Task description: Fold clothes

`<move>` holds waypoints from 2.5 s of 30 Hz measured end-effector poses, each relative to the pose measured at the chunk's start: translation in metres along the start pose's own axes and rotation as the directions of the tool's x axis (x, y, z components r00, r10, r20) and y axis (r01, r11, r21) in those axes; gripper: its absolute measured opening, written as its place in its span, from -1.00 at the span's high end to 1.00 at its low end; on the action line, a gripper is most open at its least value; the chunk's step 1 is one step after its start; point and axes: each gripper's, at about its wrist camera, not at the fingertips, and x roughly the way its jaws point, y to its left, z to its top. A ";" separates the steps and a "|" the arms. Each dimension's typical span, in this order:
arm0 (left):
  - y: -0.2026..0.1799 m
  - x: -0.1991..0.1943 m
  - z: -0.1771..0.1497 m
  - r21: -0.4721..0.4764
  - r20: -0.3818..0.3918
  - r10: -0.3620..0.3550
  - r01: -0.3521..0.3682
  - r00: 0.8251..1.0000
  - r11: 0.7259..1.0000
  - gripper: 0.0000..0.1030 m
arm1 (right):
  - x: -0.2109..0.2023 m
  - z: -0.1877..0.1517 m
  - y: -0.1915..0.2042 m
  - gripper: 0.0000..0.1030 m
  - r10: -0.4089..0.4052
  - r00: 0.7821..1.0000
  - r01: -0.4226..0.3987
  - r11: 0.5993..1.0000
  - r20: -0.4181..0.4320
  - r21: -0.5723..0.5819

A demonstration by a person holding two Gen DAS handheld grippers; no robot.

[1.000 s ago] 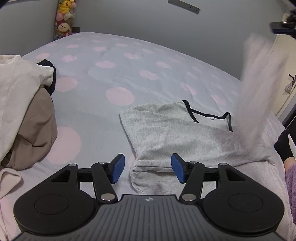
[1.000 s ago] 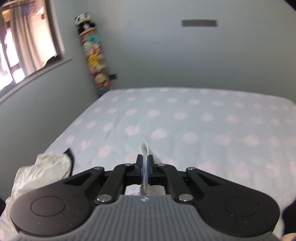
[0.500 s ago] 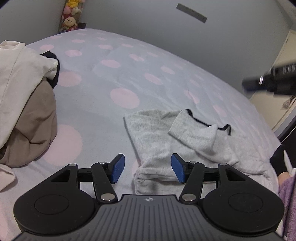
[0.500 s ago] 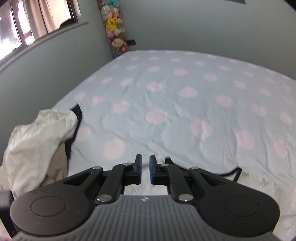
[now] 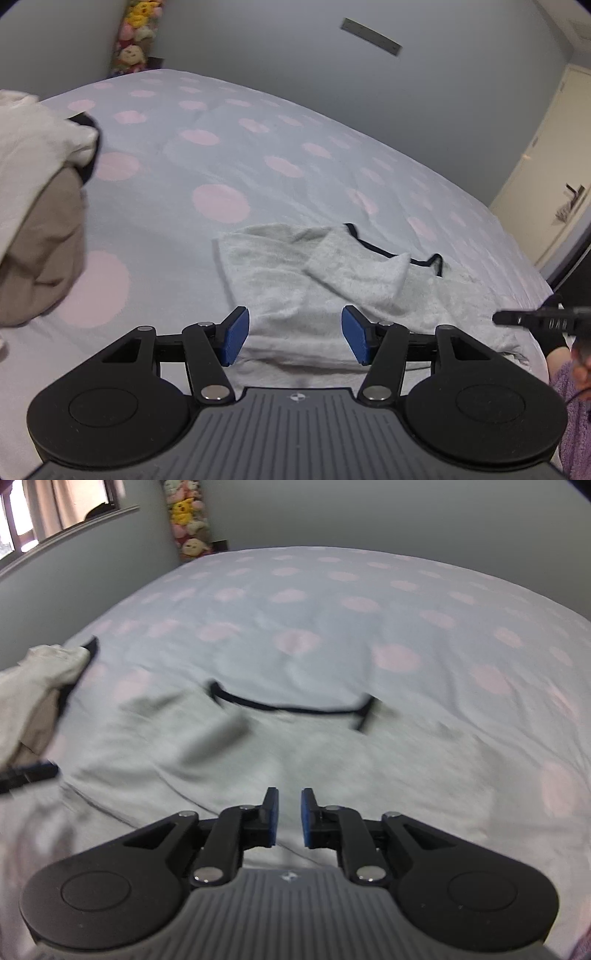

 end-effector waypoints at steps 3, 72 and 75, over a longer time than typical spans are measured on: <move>-0.015 0.020 0.009 0.056 -0.031 0.021 -0.019 0.999 0.998 -0.04 | -0.001 -0.020 -0.025 0.55 -0.022 0.999 0.021 1.000 0.026 0.008; -0.046 0.061 0.001 0.164 -0.062 0.241 -0.229 0.968 0.960 0.79 | 0.003 -0.057 -0.085 0.02 -0.001 0.997 -0.014 0.982 0.080 0.188; -0.040 0.055 0.004 0.098 -0.059 0.199 -0.193 0.978 0.976 0.45 | -0.004 -0.062 -0.087 0.02 -0.031 0.997 0.020 0.986 0.065 0.166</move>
